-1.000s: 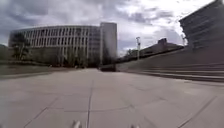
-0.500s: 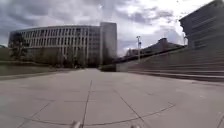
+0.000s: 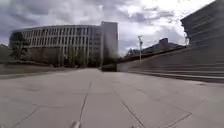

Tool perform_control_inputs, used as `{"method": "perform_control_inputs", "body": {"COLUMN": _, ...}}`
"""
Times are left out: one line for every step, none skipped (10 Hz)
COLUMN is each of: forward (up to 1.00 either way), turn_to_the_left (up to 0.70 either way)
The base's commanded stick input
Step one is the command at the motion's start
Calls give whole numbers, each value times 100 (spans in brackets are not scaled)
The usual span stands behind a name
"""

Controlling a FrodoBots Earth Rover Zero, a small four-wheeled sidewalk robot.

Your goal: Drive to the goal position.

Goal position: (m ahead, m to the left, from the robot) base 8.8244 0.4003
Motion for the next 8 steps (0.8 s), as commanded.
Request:
{"method": "perform_control_inputs", "body": {"forward": 70, "turn_to_the_left": 3}}
{"method": "perform_control_inputs", "body": {"forward": 70, "turn_to_the_left": 0}}
{"method": "perform_control_inputs", "body": {"forward": 70, "turn_to_the_left": 0}}
{"method": "perform_control_inputs", "body": {"forward": 70, "turn_to_the_left": 0}}
{"method": "perform_control_inputs", "body": {"forward": 70, "turn_to_the_left": 0}}
{"method": "perform_control_inputs", "body": {"forward": 70, "turn_to_the_left": 0}}
{"method": "perform_control_inputs", "body": {"forward": 70, "turn_to_the_left": 0}}
{"method": "perform_control_inputs", "body": {"forward": 70, "turn_to_the_left": 0}}
